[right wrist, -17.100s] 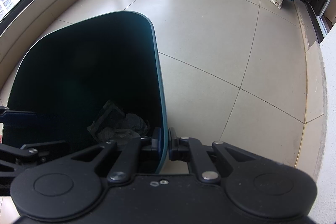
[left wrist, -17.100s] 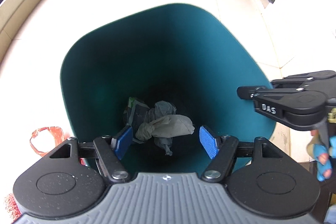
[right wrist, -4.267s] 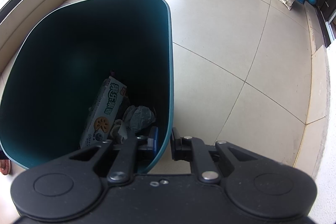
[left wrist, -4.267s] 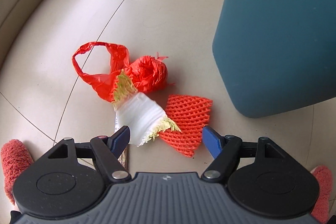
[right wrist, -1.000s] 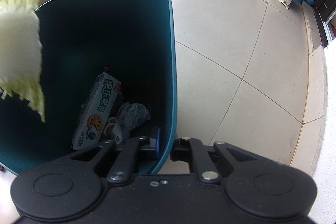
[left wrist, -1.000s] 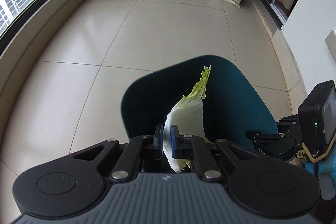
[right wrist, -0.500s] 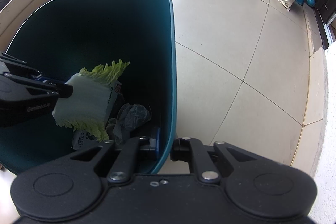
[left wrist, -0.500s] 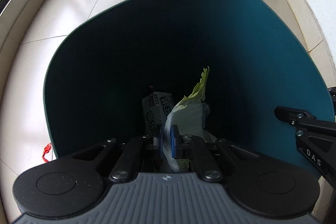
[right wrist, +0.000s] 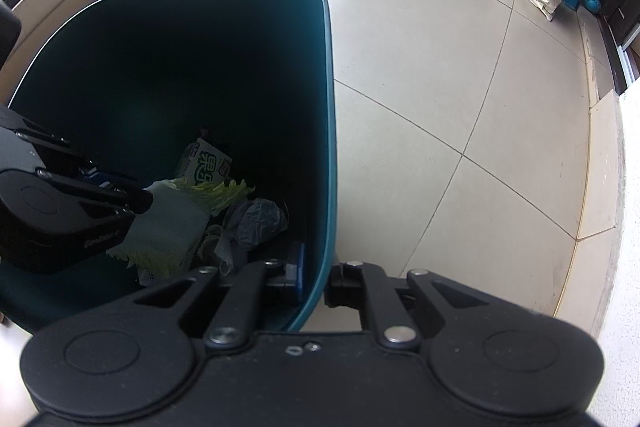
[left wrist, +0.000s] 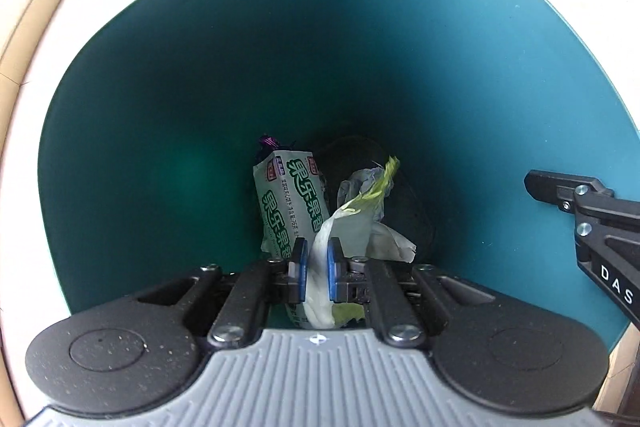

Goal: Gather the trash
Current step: 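Lift the cabbage leaf with the left tool into the bin and release, then return the left tool to the pile and grasp the orange foam net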

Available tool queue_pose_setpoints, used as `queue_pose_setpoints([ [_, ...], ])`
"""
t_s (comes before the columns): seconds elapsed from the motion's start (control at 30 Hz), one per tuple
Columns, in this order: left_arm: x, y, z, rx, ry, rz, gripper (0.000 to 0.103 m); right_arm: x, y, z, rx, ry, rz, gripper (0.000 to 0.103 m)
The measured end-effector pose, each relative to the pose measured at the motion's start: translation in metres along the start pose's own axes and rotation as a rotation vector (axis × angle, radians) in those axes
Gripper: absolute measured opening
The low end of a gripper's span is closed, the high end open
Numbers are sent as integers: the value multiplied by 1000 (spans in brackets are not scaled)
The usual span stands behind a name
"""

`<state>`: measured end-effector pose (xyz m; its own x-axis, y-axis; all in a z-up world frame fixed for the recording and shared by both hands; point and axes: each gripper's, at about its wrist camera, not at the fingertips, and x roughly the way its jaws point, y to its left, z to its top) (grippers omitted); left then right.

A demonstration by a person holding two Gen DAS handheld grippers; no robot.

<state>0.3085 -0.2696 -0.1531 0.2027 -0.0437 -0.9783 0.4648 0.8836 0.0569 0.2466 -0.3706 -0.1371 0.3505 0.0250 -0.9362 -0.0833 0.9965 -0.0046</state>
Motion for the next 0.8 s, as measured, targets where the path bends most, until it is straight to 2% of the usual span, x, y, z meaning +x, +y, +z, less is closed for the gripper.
queue_pose_setpoints([
  [0.33,-22,15,-21,-8,-77,-43,9,0,0,0,2,0,2,8],
  [0.57,-60,27,-43,-20,-180,-71,10,0,0,-1,2,0,2,8],
  [0.63,-77,31,-46,-22,-214,-61,15,0,0,-1,2,1,2,8],
  [0.7,-93,36,-53,-28,-256,-61,28,0,0,-1,2,1,2,8],
  [0.73,-101,39,-57,-34,-274,-63,31,0,0,-1,2,1,2,8],
  [0.8,-115,47,-65,-54,-308,-60,49,0,0,-1,2,1,2,8],
])
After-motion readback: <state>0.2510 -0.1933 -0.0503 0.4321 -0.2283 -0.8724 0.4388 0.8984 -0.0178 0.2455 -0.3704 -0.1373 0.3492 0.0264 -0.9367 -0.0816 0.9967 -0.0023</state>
